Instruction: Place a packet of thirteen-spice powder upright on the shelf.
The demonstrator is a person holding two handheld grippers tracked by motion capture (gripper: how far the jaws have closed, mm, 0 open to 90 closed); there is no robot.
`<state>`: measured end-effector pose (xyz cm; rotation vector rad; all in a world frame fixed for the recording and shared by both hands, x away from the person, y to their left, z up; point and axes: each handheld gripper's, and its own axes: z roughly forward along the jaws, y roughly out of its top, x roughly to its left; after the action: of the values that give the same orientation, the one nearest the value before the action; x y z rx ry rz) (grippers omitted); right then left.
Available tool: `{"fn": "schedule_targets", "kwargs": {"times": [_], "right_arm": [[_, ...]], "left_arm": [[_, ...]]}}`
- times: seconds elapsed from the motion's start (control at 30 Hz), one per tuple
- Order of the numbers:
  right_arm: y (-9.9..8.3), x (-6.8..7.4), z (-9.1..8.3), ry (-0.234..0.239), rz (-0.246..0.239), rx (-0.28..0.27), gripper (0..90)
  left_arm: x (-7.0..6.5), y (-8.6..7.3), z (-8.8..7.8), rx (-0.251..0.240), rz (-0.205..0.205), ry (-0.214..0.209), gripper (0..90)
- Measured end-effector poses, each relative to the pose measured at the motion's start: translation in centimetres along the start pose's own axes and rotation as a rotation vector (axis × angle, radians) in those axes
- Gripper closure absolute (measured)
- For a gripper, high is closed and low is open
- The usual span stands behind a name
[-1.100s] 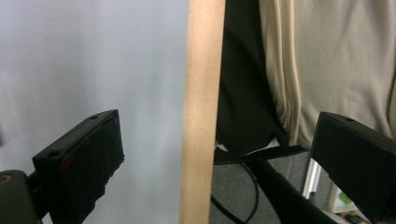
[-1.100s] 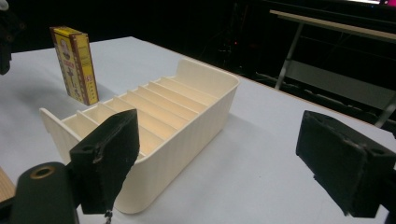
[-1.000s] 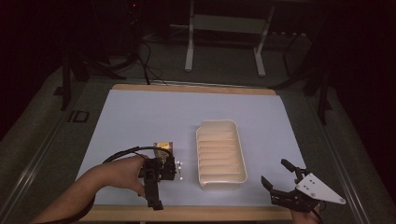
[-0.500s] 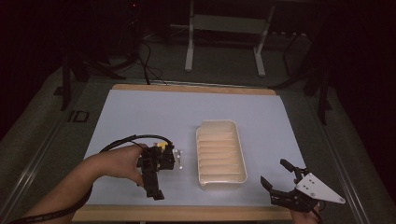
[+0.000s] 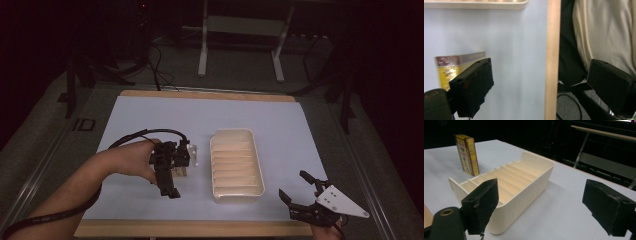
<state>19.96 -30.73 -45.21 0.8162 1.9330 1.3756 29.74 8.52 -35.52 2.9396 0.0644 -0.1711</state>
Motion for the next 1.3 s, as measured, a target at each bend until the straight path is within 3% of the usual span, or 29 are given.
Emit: {"fn": "schedule_targets", "kwargs": {"times": [0.1, 0.23, 0.53, 0.7, 0.97, 1.1, 1.3], "right_arm": [[0.0, 0.0, 0.1, 0.006, 0.0, 0.002, 13.7], [0.0, 0.0, 0.1, 0.009, -0.001, 0.002, 13.7], [0.0, 0.1, 0.0, 0.013, -0.006, 0.001, 13.7], [0.0, 0.1, 0.1, 0.019, -0.007, 0.001, 13.7], [0.0, 0.1, 0.1, 0.021, -0.009, 0.003, 13.7], [-0.1, 0.1, 0.1, 0.023, -0.006, 0.007, 13.7], [-0.1, 0.1, 0.1, 0.025, -0.006, 0.007, 13.7]], "left_arm": [[0.8, 0.2, -0.3, -0.002, -0.009, -0.018, 6.9], [1.7, 0.3, -0.5, -0.005, -0.011, 0.015, 7.3], [4.3, 1.1, -0.5, 0.015, -0.011, 0.041, 12.2], [5.7, 1.0, 0.3, 0.057, -0.011, 0.075, 14.2], [7.7, -0.1, 1.8, 0.084, -0.053, 0.073, 15.0], [8.3, -0.7, 2.4, 0.095, -0.076, 0.073, 15.5], [8.6, -1.2, 3.3, 0.1, -0.098, 0.111, 23.7]]}}
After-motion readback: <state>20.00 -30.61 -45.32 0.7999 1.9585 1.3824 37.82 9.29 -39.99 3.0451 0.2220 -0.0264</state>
